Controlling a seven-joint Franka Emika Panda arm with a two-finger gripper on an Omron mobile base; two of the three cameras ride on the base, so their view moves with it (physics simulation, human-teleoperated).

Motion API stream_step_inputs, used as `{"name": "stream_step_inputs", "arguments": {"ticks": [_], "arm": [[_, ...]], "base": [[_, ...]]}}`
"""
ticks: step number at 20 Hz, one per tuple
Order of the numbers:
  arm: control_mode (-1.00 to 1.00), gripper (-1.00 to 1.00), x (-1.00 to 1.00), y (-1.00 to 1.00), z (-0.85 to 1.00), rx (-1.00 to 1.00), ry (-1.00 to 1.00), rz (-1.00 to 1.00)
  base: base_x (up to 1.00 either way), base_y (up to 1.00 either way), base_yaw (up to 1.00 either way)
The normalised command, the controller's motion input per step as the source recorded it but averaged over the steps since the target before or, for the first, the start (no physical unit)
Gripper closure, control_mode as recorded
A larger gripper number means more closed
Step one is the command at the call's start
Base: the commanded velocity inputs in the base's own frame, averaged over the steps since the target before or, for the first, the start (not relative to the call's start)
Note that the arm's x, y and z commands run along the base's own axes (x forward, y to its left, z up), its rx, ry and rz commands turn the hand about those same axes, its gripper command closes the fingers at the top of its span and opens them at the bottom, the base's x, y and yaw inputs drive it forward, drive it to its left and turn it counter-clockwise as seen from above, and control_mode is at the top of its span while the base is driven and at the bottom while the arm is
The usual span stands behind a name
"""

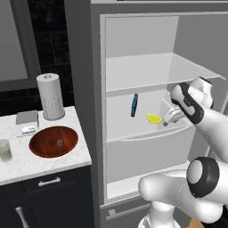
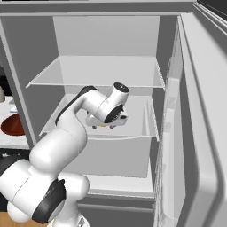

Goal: Grab a lemon wedge from the fridge and one ice cube from the ice bowl, and put them in the glass of lemonade.

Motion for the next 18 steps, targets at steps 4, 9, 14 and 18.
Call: {"name": "stream_step_inputs", "arguments": {"ticks": [4,9,14,18], "arm": [[-1.0,-1.0,0.22,0.05,-0.26,0.0,0.0,0.02],[-1.0,-1.0,0.47,0.01,-0.05,0.0,-0.01,0.0],[-1.0,-1.0,0.34,-0.07,0.0,0.11,-0.18,0.0],[-1.0,-1.0,0.22,-0.14,0.0,0.19,-0.18,0.0]], "base": [[0.0,0.0,0.0],[0.0,0.0,0.0],[0.0,0.0,0.0],[0.0,0.0,0.0]]}}
